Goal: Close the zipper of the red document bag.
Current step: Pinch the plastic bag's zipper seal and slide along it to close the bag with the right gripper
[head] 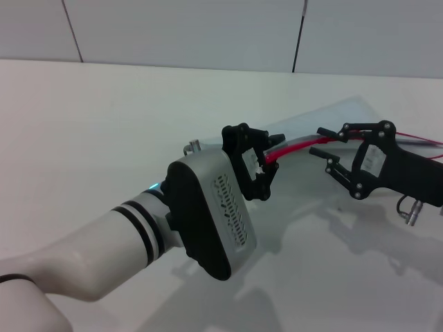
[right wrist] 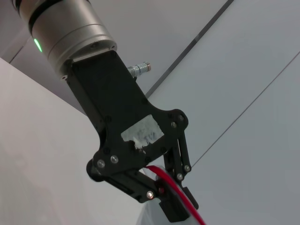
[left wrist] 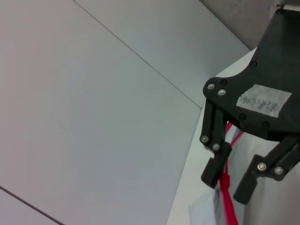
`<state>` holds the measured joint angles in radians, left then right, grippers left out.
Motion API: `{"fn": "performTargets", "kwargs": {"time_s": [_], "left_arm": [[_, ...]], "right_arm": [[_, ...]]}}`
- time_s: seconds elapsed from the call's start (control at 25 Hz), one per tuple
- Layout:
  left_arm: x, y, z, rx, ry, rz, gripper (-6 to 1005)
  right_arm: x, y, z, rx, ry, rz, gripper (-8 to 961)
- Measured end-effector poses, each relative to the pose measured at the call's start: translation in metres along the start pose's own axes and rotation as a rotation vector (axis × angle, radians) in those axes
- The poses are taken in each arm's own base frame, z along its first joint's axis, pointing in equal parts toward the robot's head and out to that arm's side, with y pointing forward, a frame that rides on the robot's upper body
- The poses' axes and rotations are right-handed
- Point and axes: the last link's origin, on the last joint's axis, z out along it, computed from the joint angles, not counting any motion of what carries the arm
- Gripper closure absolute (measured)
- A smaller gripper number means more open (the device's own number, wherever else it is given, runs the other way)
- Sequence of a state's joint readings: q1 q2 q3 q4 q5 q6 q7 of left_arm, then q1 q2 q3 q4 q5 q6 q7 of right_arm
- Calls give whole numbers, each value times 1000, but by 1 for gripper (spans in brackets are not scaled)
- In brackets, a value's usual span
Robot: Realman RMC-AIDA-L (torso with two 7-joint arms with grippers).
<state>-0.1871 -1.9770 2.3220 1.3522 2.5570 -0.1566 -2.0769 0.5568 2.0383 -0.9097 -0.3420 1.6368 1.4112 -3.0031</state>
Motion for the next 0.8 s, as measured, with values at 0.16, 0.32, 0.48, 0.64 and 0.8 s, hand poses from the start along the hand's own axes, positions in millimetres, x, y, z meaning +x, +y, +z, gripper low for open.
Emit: {"fn": "performTargets", "kwargs": {"time_s": [0.16, 0.32, 0.48, 0.64, 0.8], "left_arm": [[0, 0, 0, -2, 0, 1, 946], [0, 0, 0, -2, 0, 2, 946], [-1, 1, 0, -4, -1, 2, 946], [-1, 1, 0, -4, -2, 1, 945], [-1, 1, 1, -4, -1, 3, 945]], "right_arm": [[0, 0, 0, 0, 0, 0, 683], [0, 0, 0, -1, -3, 0, 750], [-1, 1, 1, -9, -8, -2, 780], [-2, 2, 2, -19, -14, -5, 798], [-2, 2, 3, -21, -14, -5, 819]]}}
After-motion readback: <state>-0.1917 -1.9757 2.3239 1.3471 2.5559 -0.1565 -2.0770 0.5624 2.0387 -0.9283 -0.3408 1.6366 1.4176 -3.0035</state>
